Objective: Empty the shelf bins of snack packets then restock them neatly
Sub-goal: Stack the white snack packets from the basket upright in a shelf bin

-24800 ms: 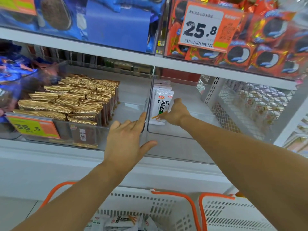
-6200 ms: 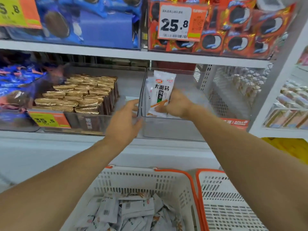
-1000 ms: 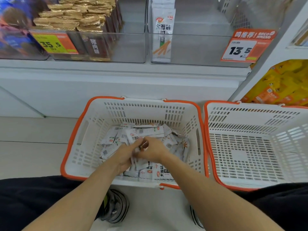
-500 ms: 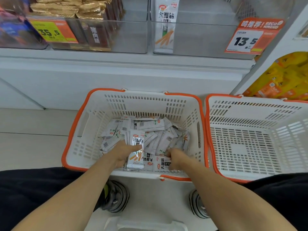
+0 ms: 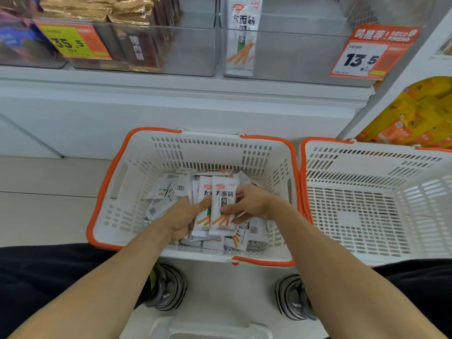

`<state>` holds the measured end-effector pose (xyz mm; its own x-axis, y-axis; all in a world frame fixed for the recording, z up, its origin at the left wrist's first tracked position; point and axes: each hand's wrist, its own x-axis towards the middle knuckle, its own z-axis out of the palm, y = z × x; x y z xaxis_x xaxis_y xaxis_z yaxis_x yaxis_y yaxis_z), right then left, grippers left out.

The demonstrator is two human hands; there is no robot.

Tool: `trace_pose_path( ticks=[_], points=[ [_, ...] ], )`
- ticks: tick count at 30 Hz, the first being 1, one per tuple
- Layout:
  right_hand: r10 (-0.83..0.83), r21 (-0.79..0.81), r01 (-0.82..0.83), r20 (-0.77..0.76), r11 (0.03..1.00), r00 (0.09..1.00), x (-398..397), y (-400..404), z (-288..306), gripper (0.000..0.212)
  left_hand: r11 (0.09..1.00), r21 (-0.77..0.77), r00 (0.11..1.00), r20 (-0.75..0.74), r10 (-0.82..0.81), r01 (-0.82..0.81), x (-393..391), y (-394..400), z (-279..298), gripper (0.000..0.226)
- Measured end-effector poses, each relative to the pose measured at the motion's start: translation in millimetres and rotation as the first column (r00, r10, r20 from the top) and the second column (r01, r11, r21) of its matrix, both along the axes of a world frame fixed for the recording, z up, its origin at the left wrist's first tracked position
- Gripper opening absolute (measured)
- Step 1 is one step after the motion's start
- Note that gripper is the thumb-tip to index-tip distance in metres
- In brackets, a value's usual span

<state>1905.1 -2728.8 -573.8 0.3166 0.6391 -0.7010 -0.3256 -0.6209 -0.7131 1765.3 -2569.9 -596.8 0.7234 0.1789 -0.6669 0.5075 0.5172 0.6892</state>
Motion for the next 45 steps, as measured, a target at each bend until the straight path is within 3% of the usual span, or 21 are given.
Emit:
trace_pose_path(
  ticks=[3,6,8,11,15,20,25,29,32,36,39,41,45],
  points=[
    [-0.098,0.029,0.1,-0.061,0.995,0.993,-21,3,-15,0.045,0.988,0.086,0.992,-0.034,-0.123,0.125,1,-4,5,0.049],
    [-0.104,-0.011,0.104,-0.101,0.995,0.989,-28,-2,-31,0.05,0.981,0.18,0.992,-0.118,-0.05,0.071,-4,13,-10,0.061],
    [0.028,-0.162,-0.026,0.01,0.986,1.0,-28,-8,-42,0.048,0.951,0.299,0.983,-0.181,-0.022,0.076,-8,27,-19,0.065],
    [0.229,-0.453,-0.09,0.261,0.887,0.938,-34,-14,-59,0.047,0.918,0.385,0.974,-0.225,-0.01,0.098,-14,35,-19,0.037],
    [0.231,-0.513,0.008,0.401,0.858,0.886,-49,-16,-72,0.035,0.916,0.382,0.965,-0.26,-0.021,0.122,-18,32,-17,0.039],
    [0.239,-0.532,0.004,0.387,0.847,0.891,-50,-15,-80,0.03,0.921,0.352,0.959,-0.275,-0.07,0.168,-17,20,-21,0.025],
    [0.295,-0.593,-0.086,0.264,0.8,0.918,-31,-16,-68,0.027,0.93,0.336,0.958,-0.281,-0.053,0.15,-14,26,-25,0.034],
    [0.111,-0.511,-0.082,0.027,0.856,0.993,8,-6,-19,0.008,0.941,0.327,0.965,-0.263,0.0,0.089,-8,26,-22,0.038],
    [-0.057,-0.325,0.083,0.088,0.942,0.994,35,1,33,0.011,0.962,0.167,0.952,-0.181,0.245,-0.216,2,16,-15,0.031],
    [-0.292,0.1,0.281,0.126,0.955,0.948,41,18,83,0.044,0.917,-0.001,0.917,-0.013,0.4,-0.4,22,11,10,0.034],
    [-0.256,0.176,0.227,0.159,0.958,0.954,23,34,86,0.045,0.916,-0.093,0.91,0.113,0.398,-0.389,32,10,37,0.045],
    [-0.179,0.162,0.148,0.204,0.976,0.962,10,43,79,0.036,0.935,-0.06,0.919,0.171,0.354,-0.349,34,12,51,0.053],
    [0.057,0.102,-0.111,0.43,0.988,0.901,4,50,79,0.021,0.936,-0.018,0.916,0.199,0.349,-0.352,32,14,66,0.055]
  ],
)
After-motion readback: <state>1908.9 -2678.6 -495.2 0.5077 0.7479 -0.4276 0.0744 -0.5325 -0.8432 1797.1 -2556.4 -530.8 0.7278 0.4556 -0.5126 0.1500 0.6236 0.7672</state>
